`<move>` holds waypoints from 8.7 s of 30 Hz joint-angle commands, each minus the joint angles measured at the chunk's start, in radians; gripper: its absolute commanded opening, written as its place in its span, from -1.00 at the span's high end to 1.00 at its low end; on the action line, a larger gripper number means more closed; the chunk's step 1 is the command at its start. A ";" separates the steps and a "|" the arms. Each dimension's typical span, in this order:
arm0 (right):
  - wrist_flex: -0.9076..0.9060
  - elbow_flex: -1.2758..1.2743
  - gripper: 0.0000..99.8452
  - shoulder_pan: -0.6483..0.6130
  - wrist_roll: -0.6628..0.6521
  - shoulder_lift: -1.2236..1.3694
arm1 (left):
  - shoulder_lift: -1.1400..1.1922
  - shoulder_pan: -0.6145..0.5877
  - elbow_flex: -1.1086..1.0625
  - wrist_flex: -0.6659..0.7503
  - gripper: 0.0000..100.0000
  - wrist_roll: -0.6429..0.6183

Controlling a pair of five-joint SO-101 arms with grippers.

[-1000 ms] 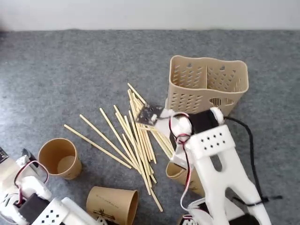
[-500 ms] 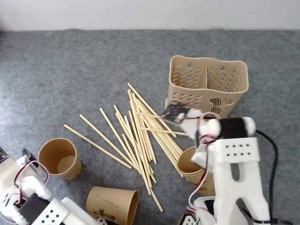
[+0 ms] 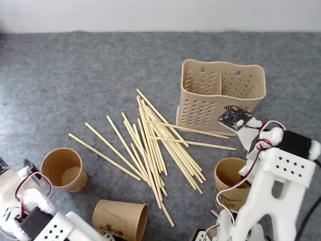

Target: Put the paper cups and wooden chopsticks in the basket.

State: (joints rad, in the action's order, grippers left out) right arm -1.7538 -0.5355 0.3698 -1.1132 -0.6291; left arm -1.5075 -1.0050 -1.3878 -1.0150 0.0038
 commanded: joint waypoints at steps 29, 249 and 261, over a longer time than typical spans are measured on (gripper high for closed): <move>-0.042 -0.146 0.71 0.044 0.158 -0.519 | -0.009 0.006 -0.001 0.041 0.47 -0.005; 0.091 -0.275 0.92 0.035 0.845 -0.750 | 1.137 1.620 1.013 -0.738 0.30 0.362; 0.091 -0.275 0.92 0.036 0.845 -0.750 | 1.277 1.774 1.012 -0.736 0.30 0.356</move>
State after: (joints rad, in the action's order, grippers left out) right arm -1.6847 -0.8147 0.3959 -0.2662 -1.3748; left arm -0.2371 0.7626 -0.4227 -1.7315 0.3629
